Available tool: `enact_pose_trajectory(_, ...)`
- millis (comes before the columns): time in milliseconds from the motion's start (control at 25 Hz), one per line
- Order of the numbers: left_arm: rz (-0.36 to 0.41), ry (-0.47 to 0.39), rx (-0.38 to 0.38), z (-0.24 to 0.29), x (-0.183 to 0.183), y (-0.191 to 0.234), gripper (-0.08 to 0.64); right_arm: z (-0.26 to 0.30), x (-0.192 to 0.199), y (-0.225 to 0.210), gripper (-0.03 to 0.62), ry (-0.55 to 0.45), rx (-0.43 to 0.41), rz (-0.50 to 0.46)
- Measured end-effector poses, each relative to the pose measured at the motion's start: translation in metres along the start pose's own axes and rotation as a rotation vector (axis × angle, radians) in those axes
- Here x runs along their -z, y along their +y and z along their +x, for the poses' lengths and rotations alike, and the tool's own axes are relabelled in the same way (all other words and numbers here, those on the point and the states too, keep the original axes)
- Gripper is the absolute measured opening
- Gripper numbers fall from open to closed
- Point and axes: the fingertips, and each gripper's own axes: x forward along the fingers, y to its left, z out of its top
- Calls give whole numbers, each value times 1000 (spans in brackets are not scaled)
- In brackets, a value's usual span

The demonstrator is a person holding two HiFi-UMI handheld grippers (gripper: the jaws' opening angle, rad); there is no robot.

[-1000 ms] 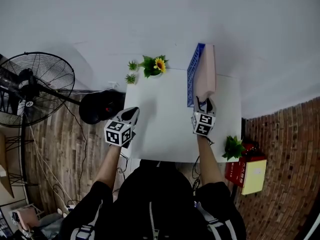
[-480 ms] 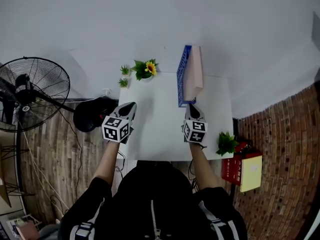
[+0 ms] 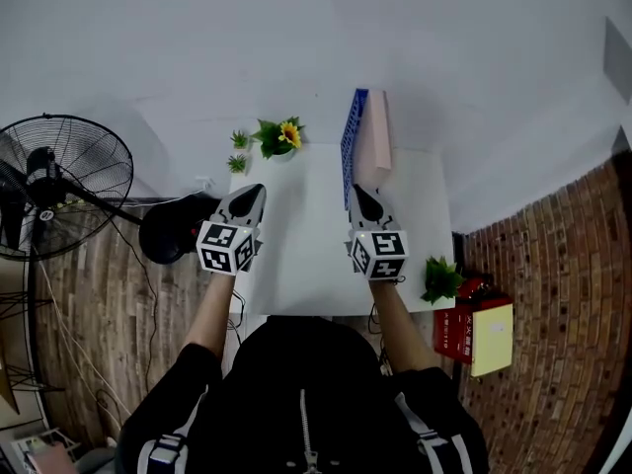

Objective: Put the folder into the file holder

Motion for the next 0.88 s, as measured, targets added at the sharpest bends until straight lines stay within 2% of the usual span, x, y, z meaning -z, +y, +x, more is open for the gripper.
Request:
enact_pose_trajectory(200,13,-13,3,-2,-6,-4,25,-8,-18,4,9,-49,-17,-9)
enact_pose_trajectory(880,-1,23,16,2,6,-5,25,-13,-17,3,9,-61,-14,-6)
